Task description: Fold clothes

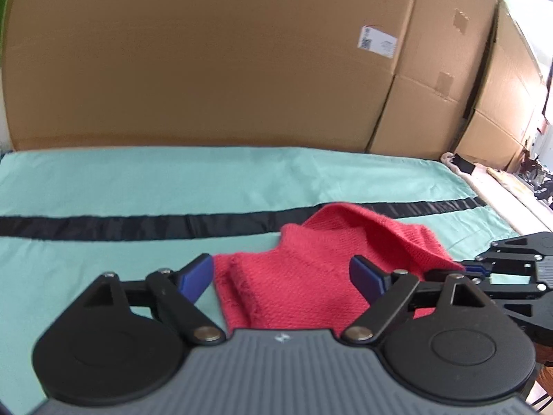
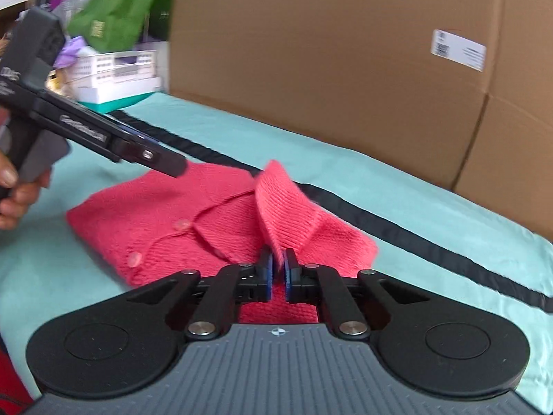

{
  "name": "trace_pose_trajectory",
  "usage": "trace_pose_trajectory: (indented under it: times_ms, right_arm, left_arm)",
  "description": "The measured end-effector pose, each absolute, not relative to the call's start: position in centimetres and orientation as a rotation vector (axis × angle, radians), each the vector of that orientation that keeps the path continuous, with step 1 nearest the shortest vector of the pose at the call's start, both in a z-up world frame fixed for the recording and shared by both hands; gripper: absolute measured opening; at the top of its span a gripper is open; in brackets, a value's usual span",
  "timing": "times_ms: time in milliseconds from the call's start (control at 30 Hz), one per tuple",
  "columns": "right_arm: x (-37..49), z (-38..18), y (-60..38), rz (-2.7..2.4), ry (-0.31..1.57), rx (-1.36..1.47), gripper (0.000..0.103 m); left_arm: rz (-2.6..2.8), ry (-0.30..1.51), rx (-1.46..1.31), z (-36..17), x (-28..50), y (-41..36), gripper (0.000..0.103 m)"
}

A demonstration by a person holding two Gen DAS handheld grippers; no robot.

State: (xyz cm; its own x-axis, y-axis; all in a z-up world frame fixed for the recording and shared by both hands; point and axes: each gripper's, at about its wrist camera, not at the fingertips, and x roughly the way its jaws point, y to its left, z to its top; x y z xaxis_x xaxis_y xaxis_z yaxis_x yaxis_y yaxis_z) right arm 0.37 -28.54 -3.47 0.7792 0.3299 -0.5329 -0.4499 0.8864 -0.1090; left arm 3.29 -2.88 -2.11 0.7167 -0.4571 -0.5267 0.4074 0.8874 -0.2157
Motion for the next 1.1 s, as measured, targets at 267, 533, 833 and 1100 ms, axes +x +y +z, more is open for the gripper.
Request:
trace_pose_trajectory:
  times_ms: [267, 533, 833, 1100]
  right_arm:
    - [-0.1, -3.5, -30.0, 0.404, 0.476, -0.099, 0.009]
    - [0.5, -4.2, -31.8, 0.374, 0.502, 0.083, 0.009]
    - [0.4, -4.4, -31.4, 0.364, 0.503, 0.073, 0.009]
    - [0.4, -4.6, -31.5, 0.357, 0.5, 0.084, 0.009]
  left_arm:
    - [-0.668, 0.687, -0.067, -1.7, 5.3, -6.6, 0.09]
    - [-0.554, 0.706, 0.018, -3.1, 6.0, -7.6, 0.09]
    - [-0.471, 0.643, 0.191, -3.6, 6.9, -10.8, 0.076]
    - [-0.521, 0.655, 0.104, -3.5, 6.8, -10.7, 0.006]
